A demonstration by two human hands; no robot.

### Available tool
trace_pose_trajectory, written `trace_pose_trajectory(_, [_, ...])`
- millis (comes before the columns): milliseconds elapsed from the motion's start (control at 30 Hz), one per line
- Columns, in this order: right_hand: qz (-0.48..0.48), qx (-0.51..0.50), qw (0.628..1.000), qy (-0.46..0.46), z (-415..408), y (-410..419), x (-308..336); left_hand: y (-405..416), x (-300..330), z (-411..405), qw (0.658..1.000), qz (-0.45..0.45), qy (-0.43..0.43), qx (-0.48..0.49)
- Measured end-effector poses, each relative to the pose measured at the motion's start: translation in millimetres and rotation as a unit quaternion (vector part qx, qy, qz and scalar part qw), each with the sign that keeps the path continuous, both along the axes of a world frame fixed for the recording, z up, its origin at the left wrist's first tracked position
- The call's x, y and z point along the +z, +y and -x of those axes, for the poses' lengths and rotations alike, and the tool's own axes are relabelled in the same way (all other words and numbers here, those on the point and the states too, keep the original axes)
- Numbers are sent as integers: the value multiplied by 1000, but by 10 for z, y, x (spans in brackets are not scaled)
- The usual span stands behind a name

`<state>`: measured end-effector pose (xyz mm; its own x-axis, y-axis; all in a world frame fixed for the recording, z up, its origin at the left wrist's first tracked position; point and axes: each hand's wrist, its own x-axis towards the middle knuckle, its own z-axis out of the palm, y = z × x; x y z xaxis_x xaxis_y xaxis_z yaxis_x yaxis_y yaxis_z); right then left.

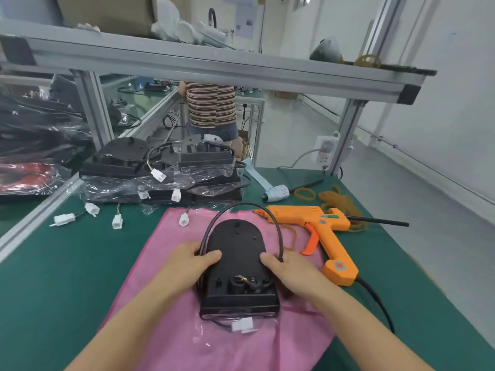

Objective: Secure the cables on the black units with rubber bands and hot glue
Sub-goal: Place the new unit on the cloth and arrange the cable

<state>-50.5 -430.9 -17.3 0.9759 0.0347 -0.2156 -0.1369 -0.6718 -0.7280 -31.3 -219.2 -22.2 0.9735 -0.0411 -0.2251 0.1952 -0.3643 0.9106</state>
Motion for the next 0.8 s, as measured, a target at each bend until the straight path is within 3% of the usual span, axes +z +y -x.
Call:
trace_pose_trajectory(100, [5, -10, 999, 31, -6, -56, 68, 78, -1, -35, 996, -77, -32, -4])
trace_pose_trajectory(233, [-159, -9, 985, 64, -13, -178, 202, 136, 16, -13, 970, -216, -111, 20])
trace_pose_trajectory(333, [-196, 35, 979, 35, -4, -239, 256, 76, 103, 146, 958, -144, -246, -42])
trace_pose_trajectory(400, [-204, 53, 977, 29, -19, -246, 260, -9, 145, 252, 947, -117, -267, -137])
trace_pose_trajectory(500, [-141, 61, 987, 55, -72, -262, 240, -104, 139, 299, 932, -125, -247, -233])
trace_pose_trajectory(633, [42, 46, 995, 77, -230, -289, 255, -97, 168, 203, 939, -111, -230, -229])
trace_pose_trajectory(733, [140, 43, 989, 32, -520, -259, 328, -194, 201, 63, 921, -135, -298, -210])
trace_pose_trajectory(800, [178, 0, 983, -52, -833, -261, 362, -270, 202, -31, 900, -163, -331, -231])
